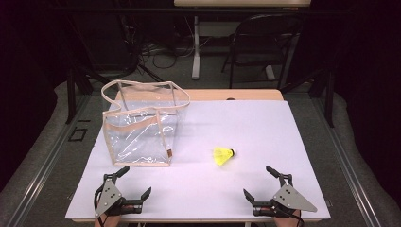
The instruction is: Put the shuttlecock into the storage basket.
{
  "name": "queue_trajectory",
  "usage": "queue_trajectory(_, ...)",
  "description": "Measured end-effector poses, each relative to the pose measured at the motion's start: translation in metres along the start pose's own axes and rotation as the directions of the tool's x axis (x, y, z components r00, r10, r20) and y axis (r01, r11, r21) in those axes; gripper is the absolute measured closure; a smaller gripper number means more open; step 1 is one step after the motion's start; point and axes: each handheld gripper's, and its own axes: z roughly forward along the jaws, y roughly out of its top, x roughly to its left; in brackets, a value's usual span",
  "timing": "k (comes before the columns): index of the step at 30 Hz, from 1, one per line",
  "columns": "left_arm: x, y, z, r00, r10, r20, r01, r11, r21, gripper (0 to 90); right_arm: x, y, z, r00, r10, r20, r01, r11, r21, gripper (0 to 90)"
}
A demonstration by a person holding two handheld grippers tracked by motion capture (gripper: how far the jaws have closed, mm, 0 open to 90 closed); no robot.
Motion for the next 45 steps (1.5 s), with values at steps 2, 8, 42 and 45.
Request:
queue_trajectory(2,0.0,0.0,0.0,1.0,0.003,0.001,-0.003,1.0,0.0,0.0,0.0,0.0,0.0,1.0,0.004,-0.002,-0.004,1.0,0.001,0.0)
queue_trajectory(8,0.0,0.0,0.001,1.0,0.002,0.0,-0.002,1.0,0.004,0.0,0.0,0.0,0.0,0.9999,0.007,-0.008,-0.007,1.0,0.001,0.0)
queue_trajectory(42,-0.002,0.013,0.026,0.9954,-0.032,0.09,0.029,0.9992,0.026,0.0,0.001,0.0,0.005,0.9999,0.003,-0.015,-0.003,1.0,0.02,0.0)
queue_trajectory(45,-0.003,0.015,0.029,0.9944,-0.027,0.102,0.024,0.9992,0.032,0.0,0.001,0.0,0.005,0.9999,0.002,-0.017,-0.002,1.0,0.022,0.0)
